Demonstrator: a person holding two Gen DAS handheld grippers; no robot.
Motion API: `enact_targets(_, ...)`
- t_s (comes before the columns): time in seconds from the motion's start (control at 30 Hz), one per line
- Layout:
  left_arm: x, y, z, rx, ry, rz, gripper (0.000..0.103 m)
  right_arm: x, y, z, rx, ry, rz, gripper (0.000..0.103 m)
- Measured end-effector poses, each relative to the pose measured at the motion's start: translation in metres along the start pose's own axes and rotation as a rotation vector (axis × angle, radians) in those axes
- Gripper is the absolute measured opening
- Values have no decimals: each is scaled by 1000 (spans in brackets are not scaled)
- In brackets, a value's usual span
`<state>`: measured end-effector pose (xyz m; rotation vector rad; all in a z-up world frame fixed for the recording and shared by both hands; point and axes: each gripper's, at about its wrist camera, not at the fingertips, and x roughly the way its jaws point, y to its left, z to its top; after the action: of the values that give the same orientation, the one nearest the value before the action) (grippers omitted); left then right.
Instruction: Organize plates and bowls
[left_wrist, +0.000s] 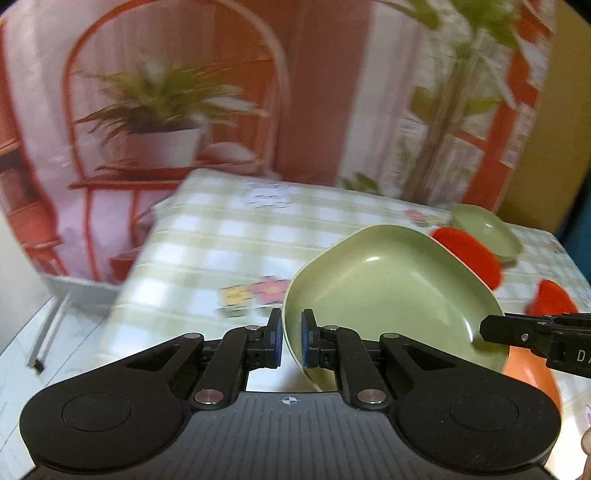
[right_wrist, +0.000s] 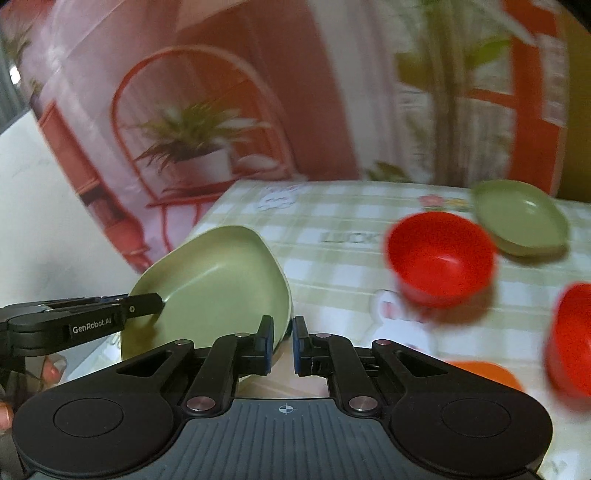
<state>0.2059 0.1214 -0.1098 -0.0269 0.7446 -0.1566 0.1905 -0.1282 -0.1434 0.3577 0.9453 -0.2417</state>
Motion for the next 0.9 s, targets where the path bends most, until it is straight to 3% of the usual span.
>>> enact_targets(0.27, 8, -67, 1, 115, 21, -97, 11, -51, -56, -19, 67, -40, -85, 10)
enact_targets(0.53, 17, -114, -11, 211, 58, -159, 11, -84, -94, -53, 150, -10, -136, 11)
enact_targets(0.9, 36, -144, -24, 307, 106, -148, 11, -97, -123, -83, 248, 36, -152, 11)
